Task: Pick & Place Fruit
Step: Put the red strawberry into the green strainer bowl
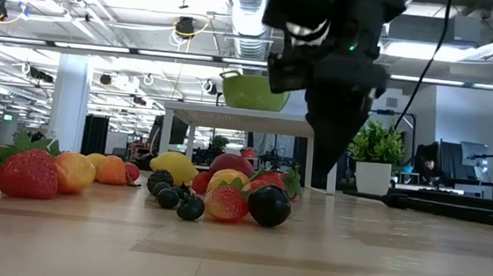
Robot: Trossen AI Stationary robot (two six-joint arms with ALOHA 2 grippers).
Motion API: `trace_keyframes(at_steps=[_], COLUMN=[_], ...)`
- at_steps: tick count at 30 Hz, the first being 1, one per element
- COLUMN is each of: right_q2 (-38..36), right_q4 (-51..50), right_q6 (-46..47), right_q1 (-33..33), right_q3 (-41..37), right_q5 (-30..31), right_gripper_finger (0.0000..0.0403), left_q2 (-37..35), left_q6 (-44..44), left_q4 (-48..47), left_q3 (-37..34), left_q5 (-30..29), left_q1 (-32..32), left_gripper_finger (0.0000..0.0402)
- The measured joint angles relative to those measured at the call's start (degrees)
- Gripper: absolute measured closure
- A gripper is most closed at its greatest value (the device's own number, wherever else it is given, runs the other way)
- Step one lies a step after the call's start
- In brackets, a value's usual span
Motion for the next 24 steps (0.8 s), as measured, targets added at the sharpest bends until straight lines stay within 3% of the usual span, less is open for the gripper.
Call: trace_keyframes(at_steps=[11,24], right_q2=[-0.12,-0.12], right_q4=[6.27,4.56], right_q6=[-0.46,-1.97], right_q1=[-3.73,-2.94], right_q3=[0.00,0.00], right_q5=[0.99,0.82], right_gripper_finger=[0.0321,0.0321], left_q2=[0.00,0.00], left_q6=[0.00,0.00], left_q4=[0.01,-0.01], left_q3=[0.01,0.00], left_q5=[-0.01,0.00], left_q1=[0.01,0.02], left_gripper_finger=[0.0259,0.0259])
